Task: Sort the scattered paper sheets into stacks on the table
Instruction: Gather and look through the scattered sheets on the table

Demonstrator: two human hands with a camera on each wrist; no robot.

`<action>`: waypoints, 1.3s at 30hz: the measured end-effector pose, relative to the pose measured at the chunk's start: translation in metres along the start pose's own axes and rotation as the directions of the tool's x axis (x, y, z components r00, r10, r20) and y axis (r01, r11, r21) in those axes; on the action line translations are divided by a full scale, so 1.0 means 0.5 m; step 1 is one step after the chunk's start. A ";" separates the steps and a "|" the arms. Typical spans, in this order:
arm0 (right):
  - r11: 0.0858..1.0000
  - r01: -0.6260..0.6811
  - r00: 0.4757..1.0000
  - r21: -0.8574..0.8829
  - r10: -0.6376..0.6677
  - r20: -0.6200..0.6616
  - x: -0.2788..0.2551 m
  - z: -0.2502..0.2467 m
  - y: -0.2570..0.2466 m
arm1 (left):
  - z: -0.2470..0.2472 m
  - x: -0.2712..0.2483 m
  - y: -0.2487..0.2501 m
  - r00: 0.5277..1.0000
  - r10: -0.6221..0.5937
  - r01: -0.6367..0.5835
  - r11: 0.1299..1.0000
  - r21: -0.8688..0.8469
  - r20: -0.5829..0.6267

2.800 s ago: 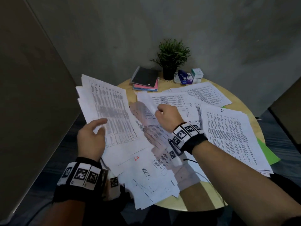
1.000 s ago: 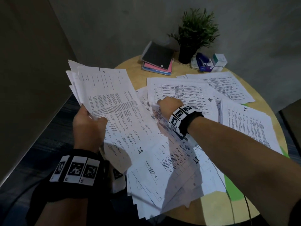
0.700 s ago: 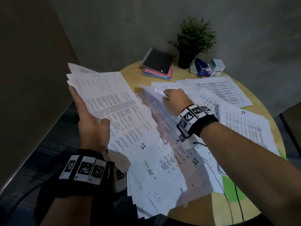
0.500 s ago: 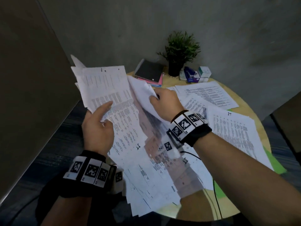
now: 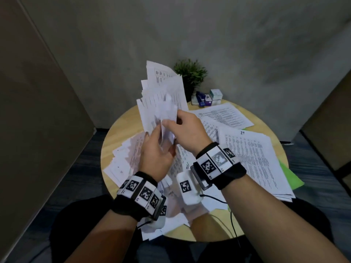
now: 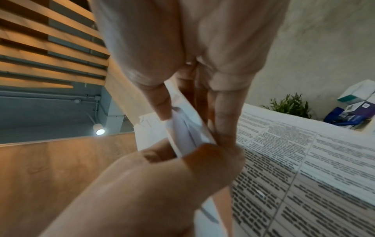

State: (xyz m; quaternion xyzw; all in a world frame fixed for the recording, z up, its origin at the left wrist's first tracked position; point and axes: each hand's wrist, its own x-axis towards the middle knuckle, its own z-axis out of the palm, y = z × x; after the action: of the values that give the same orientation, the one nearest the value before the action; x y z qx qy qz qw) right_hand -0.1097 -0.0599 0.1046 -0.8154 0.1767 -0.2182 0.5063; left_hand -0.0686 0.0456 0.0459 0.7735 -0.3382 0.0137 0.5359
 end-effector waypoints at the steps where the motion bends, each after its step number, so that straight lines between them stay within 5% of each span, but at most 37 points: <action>1: 1.000 0.006 1.000 0.005 -0.006 0.016 -0.008 -0.009 0.003 | 0.009 -0.002 0.005 1.000 0.000 0.000 1.000 -0.012 -0.006; 12: 0.987 -0.042 0.997 0.157 0.031 0.073 -0.057 -0.073 0.030 | 0.015 0.000 0.045 0.988 0.077 -0.089 0.992 -0.088 -0.133; 19: 0.961 -0.259 0.935 0.097 0.274 -0.225 -0.053 -0.165 0.156 | -0.069 0.018 0.077 0.988 0.144 -0.126 0.961 -0.245 0.059; 25: 0.833 -0.202 0.975 0.515 0.219 0.029 -0.066 -0.182 0.179 | -0.106 0.024 0.072 0.983 0.132 -0.053 0.871 -0.488 0.128; 28: 0.778 -0.162 0.983 0.607 0.178 0.034 -0.074 -0.174 0.165 | -0.111 0.026 0.040 0.997 0.029 0.008 0.880 -0.476 0.072; 31: 0.856 -0.132 0.977 0.500 0.198 -0.082 -0.073 -0.163 0.150 | -0.106 0.026 0.005 0.994 -0.105 0.090 0.940 -0.329 -0.028; 36: 0.927 -0.053 0.967 0.371 0.140 -0.212 -0.072 -0.143 0.115 | -0.094 0.022 0.002 0.969 -0.134 0.054 0.936 -0.347 -0.210; 39: 0.926 -0.027 0.968 0.378 0.119 -0.222 -0.073 -0.127 0.116 | -0.089 0.019 -0.008 0.967 -0.163 0.064 0.902 -0.427 -0.198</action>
State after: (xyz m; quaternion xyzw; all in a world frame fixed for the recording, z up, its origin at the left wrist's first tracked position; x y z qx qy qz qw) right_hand -0.1785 -0.1135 0.0705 -0.6650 0.2227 -0.3258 0.6340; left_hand -0.0437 0.0790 0.0652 0.6528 -0.2233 -0.0011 0.7239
